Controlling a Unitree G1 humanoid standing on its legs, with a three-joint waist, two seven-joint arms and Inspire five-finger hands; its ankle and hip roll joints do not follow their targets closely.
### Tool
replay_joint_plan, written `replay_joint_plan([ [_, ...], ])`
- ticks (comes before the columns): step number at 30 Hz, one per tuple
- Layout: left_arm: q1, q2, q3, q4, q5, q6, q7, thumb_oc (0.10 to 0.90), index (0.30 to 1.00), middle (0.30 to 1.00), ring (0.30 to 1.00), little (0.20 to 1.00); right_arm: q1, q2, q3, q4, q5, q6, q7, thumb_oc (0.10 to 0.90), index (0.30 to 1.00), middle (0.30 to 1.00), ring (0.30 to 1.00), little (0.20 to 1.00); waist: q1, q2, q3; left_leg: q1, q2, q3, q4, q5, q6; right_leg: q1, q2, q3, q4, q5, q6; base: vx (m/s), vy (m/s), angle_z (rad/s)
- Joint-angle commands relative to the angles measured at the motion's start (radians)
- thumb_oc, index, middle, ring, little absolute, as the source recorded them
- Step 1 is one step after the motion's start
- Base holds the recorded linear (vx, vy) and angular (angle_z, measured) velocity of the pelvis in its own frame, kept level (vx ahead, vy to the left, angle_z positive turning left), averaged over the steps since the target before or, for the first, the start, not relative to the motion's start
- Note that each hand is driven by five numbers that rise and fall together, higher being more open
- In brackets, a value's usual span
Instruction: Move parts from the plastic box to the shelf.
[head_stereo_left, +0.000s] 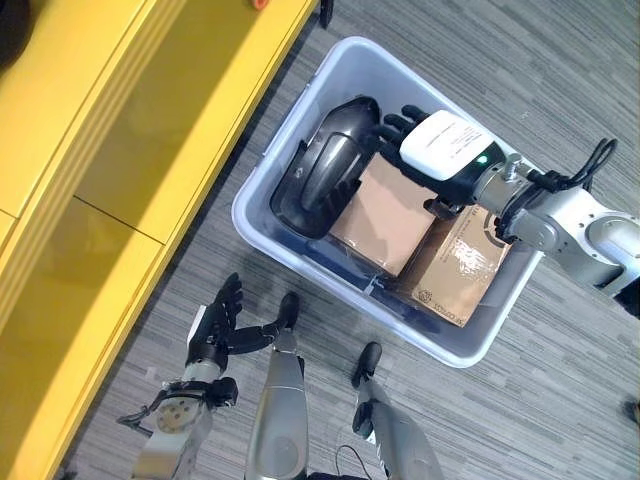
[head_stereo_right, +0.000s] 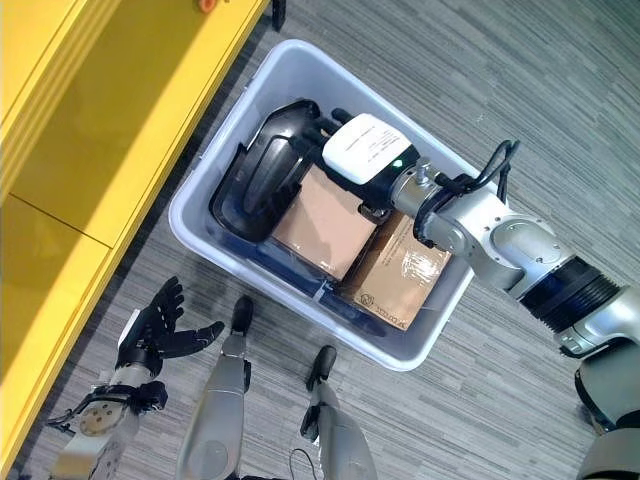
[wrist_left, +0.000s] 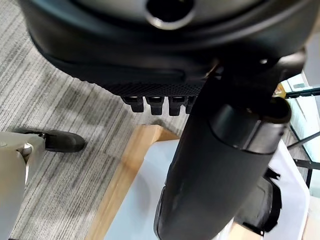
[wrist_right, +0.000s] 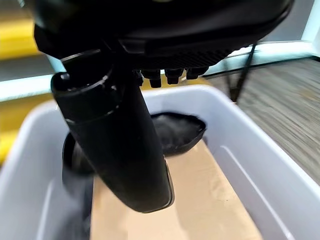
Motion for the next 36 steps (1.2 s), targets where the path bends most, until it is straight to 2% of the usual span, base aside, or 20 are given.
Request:
replay_joint_plan([
  [1,0.038,0.052,0.006,-0.120,0.004,-0.079,0.023,0.900,1.000,1.000,1.000,1.000,-0.138,-0.087,0.000,-0.041,-0.070,-0.003,-0.029,0.900,1.000,1.000,1.000,1.000,-0.008,0.006,-0.048,-0.066,0.086,0.000,0.016,0.042,-0.060,0.079,-0.122,-0.048,0.085,-0.106,0.072,0.00,-0.039,0.10],
  [7,0.012,0.056,0.005,-0.125,0.006,-0.084,0.042,0.900,1.000,1.000,1.000,1.000,-0.209,-0.089,0.065,-0.035,-0.108,0.000,-0.019,0.900,1.000,1.000,1.000,1.000,0.002,0.005,-0.026,-0.105,0.071,-0.021,0.023,0.043,-0.062,0.071,-0.118,-0.066,0.080,-0.114,0.070,0.00,-0.027,0.15],
  [9,0.009,0.077,0.018,-0.136,0.067,-0.086,0.055,0.900,1.000,1.000,1.000,1.000,-0.225,-0.099,0.078,-0.031,-0.117,0.003,-0.015,0.900,1.000,1.000,1.000,1.000,0.008,0.003,-0.014,-0.121,0.063,-0.031,0.032,0.035,-0.066,0.072,-0.116,-0.074,0.079,-0.120,0.068,0.01,-0.044,0.13],
  [12,0.005,0.070,0.015,-0.142,0.036,-0.091,0.053,0.900,1.000,1.000,1.000,1.000,-0.251,-0.099,0.099,-0.033,-0.123,0.001,-0.019,0.900,1.000,1.000,1.000,1.000,0.012,0.004,-0.004,-0.143,0.058,-0.039,0.037,0.038,-0.064,0.063,-0.112,-0.082,0.076,-0.118,0.067,0.01,-0.037,0.05],
  [26,-0.017,0.089,0.023,-0.173,0.073,-0.106,0.085,0.900,1.000,1.000,1.000,1.000,-0.349,-0.074,0.162,-0.003,-0.137,0.017,-0.026,0.900,1.000,1.000,1.000,1.000,0.014,0.002,-0.004,-0.238,0.031,-0.059,0.053,0.027,-0.070,0.025,-0.104,-0.105,0.050,-0.120,0.068,0.01,-0.020,0.05],
  [31,-0.013,0.098,0.033,-0.190,0.060,-0.117,0.091,0.900,1.000,1.000,1.000,1.000,-0.404,-0.073,0.188,-0.007,-0.114,0.024,-0.033,0.900,1.000,1.000,1.000,1.000,0.009,0.001,-0.004,-0.309,0.025,-0.077,0.088,0.015,-0.070,-0.020,-0.099,-0.106,0.065,-0.131,0.065,0.00,-0.036,0.05],
  [36,0.002,0.109,0.035,-0.227,0.072,-0.131,0.115,0.900,1.000,1.000,1.000,1.000,-0.497,-0.070,0.245,0.030,-0.110,0.040,-0.062,0.900,1.000,1.000,1.000,1.000,-0.004,0.002,-0.004,-0.420,0.021,-0.108,0.161,-0.018,-0.059,-0.142,-0.095,-0.088,0.154,-0.167,0.054,0.00,-0.024,0.02],
])
